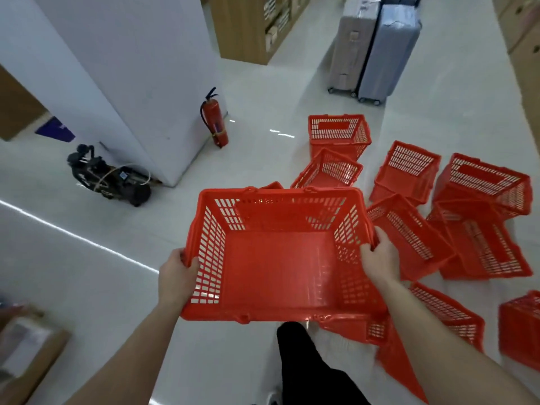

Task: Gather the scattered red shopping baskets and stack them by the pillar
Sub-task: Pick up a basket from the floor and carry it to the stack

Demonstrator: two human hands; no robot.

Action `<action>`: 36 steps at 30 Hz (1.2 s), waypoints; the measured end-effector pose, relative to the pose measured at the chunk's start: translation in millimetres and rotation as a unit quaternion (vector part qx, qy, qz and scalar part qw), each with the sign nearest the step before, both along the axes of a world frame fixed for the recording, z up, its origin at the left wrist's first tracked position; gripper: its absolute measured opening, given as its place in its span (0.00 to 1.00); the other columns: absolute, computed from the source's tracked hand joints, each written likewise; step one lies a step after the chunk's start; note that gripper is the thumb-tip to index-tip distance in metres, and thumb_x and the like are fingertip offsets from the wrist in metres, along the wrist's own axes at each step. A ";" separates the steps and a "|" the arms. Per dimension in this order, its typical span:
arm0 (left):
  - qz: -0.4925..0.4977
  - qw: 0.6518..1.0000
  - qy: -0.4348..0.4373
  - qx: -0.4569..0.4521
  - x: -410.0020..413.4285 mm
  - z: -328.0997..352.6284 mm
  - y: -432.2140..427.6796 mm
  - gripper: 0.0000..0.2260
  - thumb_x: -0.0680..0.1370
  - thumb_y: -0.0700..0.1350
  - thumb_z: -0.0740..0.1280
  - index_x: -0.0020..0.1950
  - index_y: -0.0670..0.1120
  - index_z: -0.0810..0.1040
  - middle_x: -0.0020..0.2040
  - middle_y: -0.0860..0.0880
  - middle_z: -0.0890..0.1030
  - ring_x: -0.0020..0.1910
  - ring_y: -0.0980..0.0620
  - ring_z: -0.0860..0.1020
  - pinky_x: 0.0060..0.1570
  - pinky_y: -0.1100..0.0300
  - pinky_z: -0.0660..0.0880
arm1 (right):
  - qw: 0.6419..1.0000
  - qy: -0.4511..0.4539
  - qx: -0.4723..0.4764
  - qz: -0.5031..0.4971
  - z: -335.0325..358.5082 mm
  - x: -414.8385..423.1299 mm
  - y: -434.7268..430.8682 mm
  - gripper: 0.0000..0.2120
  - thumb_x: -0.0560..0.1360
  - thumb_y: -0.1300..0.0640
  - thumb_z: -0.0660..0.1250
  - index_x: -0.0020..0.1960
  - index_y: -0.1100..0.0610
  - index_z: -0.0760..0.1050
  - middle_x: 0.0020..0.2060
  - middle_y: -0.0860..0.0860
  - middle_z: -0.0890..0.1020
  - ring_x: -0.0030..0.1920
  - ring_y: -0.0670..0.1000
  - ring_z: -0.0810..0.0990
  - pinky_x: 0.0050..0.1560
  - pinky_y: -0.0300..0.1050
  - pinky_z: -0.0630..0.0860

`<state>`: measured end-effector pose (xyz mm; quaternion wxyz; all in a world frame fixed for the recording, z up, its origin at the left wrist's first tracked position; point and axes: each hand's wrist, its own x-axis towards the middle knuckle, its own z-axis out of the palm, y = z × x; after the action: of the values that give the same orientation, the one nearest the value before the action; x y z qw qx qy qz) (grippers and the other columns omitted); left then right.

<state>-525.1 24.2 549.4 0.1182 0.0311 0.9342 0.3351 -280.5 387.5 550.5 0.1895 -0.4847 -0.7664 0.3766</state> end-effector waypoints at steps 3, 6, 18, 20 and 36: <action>-0.012 1.000 -0.009 -0.024 -51.3 -13.6 33.0 0.17 0.78 0.53 0.67 0.65 0.48 0.74 0.47 0.50 0.84 0.37 0.53 0.83 0.41 0.49 0.83 | 1.000 0.003 -0.026 -0.008 -29.9 -46.8 27.5 0.20 0.74 0.61 0.64 0.66 0.52 0.76 0.56 0.56 0.84 0.57 0.60 0.80 0.58 0.49 0.73; -0.018 0.998 -0.022 -0.060 -100.0 -17.3 72.6 0.18 0.79 0.52 0.67 0.66 0.47 0.73 0.49 0.49 0.84 0.37 0.53 0.83 0.41 0.50 0.82 | 0.998 -0.008 -0.051 -0.019 -51.6 -90.6 54.5 0.19 0.75 0.63 0.64 0.65 0.56 0.76 0.55 0.58 0.83 0.57 0.61 0.80 0.55 0.45 0.71; -0.157 0.976 -0.025 -0.150 -292.7 -60.5 248.4 0.16 0.79 0.48 0.67 0.65 0.44 0.75 0.52 0.47 0.84 0.34 0.60 0.76 0.36 0.60 0.72 | 0.972 -0.064 -0.176 -0.139 -140.1 -181.1 102.4 0.22 0.75 0.66 0.63 0.69 0.56 0.72 0.58 0.59 0.82 0.58 0.61 0.80 0.59 0.51 0.74; -0.194 0.966 -0.036 -0.164 -327.5 -85.4 273.6 0.16 0.79 0.48 0.67 0.64 0.45 0.75 0.52 0.46 0.84 0.37 0.55 0.79 0.40 0.57 0.77 | 0.965 -0.071 -0.194 -0.160 -162.0 -194.4 97.7 0.22 0.75 0.66 0.63 0.67 0.54 0.72 0.56 0.57 0.83 0.56 0.61 0.81 0.56 0.48 0.74; -0.485 0.832 -0.085 -0.254 -499.1 -372.2 429.5 0.12 0.77 0.54 0.70 0.56 0.50 0.73 0.46 0.52 0.81 0.36 0.57 0.80 0.33 0.62 0.74 | 0.892 -0.103 -0.202 -0.390 -378.4 -297.7 23.1 0.26 0.75 0.66 0.65 0.72 0.54 0.68 0.60 0.57 0.82 0.58 0.59 0.81 0.56 0.46 0.71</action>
<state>-1024.2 453.7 177.2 0.3484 0.4203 0.8377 -0.0134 -578.2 410.6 172.2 0.1388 -0.8089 -0.4381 0.3668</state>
